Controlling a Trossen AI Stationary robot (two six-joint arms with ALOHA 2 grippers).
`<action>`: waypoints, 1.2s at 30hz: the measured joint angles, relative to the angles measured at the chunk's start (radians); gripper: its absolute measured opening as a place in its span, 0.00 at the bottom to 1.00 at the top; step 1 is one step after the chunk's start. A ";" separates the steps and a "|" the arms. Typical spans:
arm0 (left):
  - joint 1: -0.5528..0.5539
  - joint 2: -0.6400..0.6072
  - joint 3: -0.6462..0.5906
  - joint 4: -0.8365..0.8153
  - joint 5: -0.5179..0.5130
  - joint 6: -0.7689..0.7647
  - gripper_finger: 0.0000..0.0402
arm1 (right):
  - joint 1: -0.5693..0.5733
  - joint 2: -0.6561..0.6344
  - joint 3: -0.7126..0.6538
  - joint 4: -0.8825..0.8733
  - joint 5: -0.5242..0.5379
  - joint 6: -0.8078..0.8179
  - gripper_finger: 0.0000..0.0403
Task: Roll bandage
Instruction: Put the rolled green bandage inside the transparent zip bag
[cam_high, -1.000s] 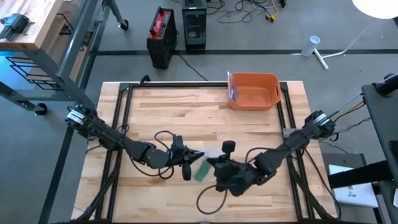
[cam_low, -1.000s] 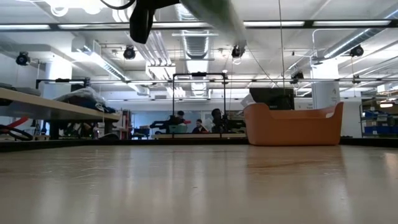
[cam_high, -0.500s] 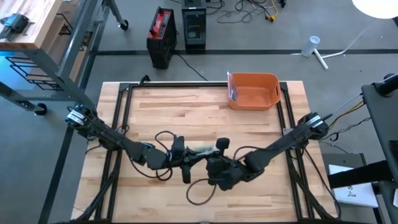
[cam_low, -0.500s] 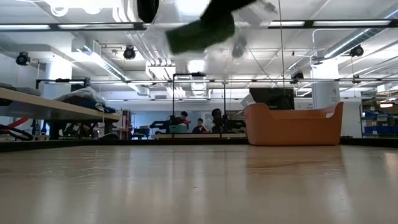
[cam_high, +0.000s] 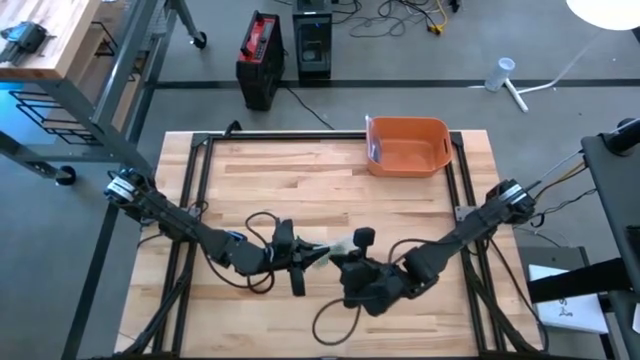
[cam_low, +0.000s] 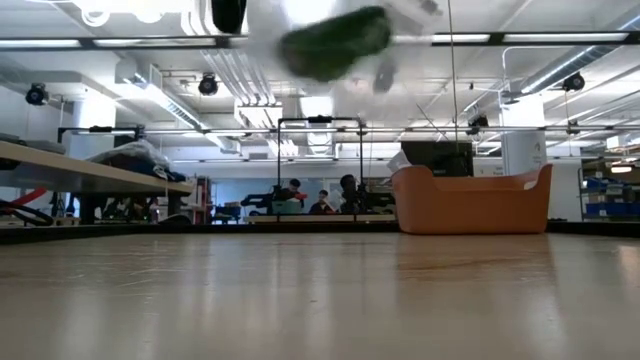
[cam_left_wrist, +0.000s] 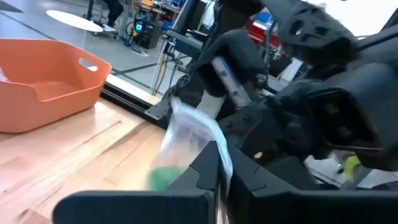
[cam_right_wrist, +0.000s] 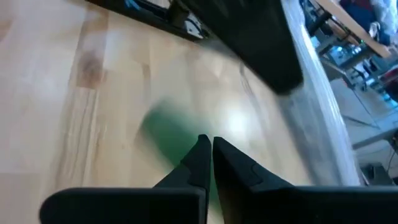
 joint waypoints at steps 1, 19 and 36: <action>0.000 0.000 -0.001 -0.003 -0.002 0.000 0.00 | 0.006 -0.003 0.001 0.000 0.002 -0.006 0.03; -0.020 0.082 0.042 0.123 0.044 -0.008 0.00 | -0.064 -0.001 0.001 0.084 0.113 0.013 0.03; -0.023 0.023 0.048 0.010 0.032 0.022 0.00 | -0.017 -0.004 0.010 0.203 0.060 -0.034 0.03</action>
